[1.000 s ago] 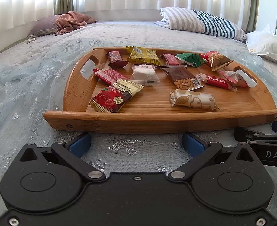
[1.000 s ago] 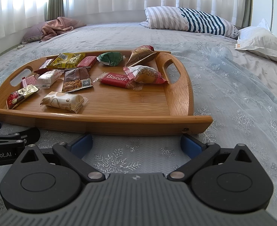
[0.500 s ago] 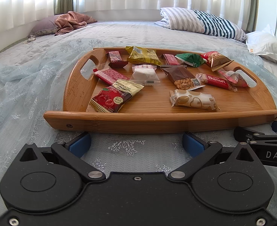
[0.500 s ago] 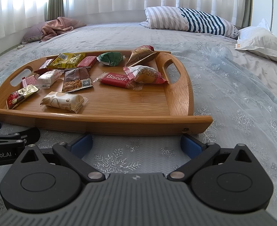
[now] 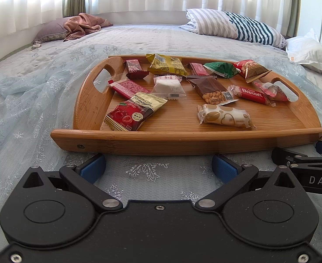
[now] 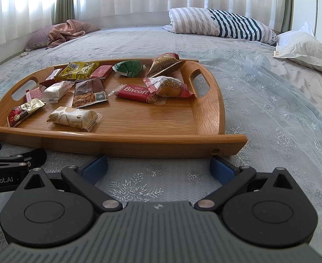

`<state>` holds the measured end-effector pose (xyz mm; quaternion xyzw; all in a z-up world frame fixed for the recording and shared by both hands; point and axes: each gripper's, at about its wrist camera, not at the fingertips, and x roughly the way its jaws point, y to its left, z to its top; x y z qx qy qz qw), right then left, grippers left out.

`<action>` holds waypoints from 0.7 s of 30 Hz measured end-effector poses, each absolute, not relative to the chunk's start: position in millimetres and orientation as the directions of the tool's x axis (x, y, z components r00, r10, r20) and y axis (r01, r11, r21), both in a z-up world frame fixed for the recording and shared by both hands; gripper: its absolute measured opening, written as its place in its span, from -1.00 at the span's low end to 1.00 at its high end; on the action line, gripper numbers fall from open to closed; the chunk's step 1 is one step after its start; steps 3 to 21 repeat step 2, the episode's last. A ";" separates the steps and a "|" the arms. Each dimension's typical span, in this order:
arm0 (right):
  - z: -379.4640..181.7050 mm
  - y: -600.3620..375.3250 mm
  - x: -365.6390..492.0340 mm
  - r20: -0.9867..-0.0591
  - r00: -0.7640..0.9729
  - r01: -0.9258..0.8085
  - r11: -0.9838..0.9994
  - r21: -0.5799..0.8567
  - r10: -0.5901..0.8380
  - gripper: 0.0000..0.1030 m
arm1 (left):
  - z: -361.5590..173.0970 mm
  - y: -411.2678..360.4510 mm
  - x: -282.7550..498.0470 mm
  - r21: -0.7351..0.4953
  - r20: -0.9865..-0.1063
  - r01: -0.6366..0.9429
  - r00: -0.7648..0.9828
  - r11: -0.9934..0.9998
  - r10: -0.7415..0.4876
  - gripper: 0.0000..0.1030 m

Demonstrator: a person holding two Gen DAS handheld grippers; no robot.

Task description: Organize snacks

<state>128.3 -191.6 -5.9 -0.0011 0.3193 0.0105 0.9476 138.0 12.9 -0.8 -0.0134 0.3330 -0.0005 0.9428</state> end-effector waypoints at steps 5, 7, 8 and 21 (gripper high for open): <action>-5.8 -191.9 128.5 -0.605 0.796 -0.021 1.000 0.005 0.019 1.00 | -0.8 12.6 138.1 -0.025 -0.630 -0.008 0.777 1.000 -0.010 1.00; -5.8 -191.9 128.5 -0.605 0.796 -0.021 1.000 0.005 0.019 1.00 | -0.8 12.6 138.1 -0.025 -0.630 -0.008 0.777 1.000 -0.010 1.00; -5.8 -191.9 128.5 -0.605 0.796 -0.021 1.000 0.005 0.019 1.00 | -0.8 12.6 138.1 -0.025 -0.630 -0.008 0.777 1.000 -0.010 1.00; -5.8 -191.9 128.5 -0.605 0.796 -0.021 1.000 0.005 0.019 1.00 | -0.8 12.6 138.1 -0.025 -0.630 -0.008 0.777 1.000 -0.010 1.00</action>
